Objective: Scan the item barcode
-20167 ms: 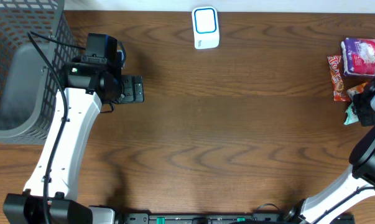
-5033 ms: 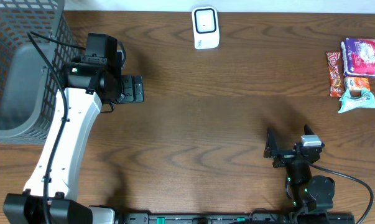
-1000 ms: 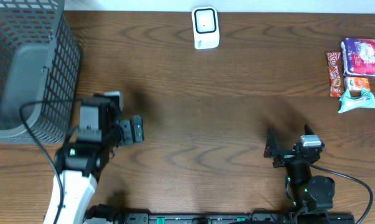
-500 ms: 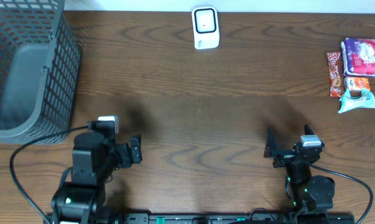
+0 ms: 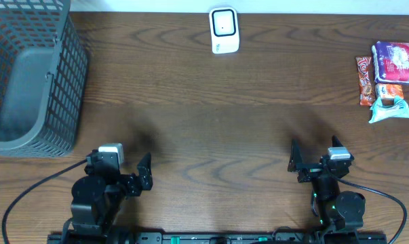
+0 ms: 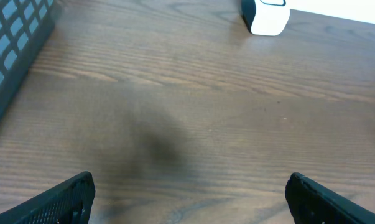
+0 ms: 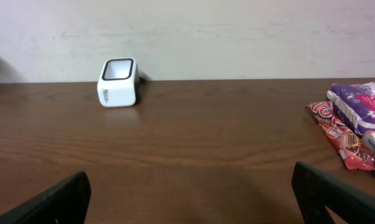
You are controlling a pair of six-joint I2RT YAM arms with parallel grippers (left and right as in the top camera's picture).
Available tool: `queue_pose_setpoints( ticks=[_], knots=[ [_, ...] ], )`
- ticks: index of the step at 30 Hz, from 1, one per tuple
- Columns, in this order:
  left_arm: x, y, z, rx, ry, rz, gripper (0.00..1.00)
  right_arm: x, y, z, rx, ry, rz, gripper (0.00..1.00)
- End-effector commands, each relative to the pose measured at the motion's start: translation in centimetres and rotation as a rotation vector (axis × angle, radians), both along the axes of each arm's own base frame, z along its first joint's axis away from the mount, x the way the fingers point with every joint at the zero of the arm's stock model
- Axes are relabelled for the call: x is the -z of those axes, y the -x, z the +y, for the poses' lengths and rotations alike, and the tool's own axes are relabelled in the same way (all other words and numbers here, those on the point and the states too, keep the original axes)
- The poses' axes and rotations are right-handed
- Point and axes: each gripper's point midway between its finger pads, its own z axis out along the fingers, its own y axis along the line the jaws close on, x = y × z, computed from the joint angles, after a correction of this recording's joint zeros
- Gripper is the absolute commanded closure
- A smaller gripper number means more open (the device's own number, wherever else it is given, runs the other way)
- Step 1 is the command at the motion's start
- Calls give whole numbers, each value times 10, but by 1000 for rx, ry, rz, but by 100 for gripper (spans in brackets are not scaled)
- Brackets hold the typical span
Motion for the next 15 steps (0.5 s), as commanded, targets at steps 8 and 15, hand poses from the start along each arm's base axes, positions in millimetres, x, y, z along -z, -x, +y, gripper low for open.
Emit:
queue_pose_setpoints(
  ticks=[8, 15],
  knots=[
    [19, 2, 6, -29, 7, -19, 2, 1, 0, -2, 10, 9, -1, 1],
    [11, -4, 6, -32, 16, -108, 2, 1, 0, -2, 10, 9, -1, 1]
  ],
)
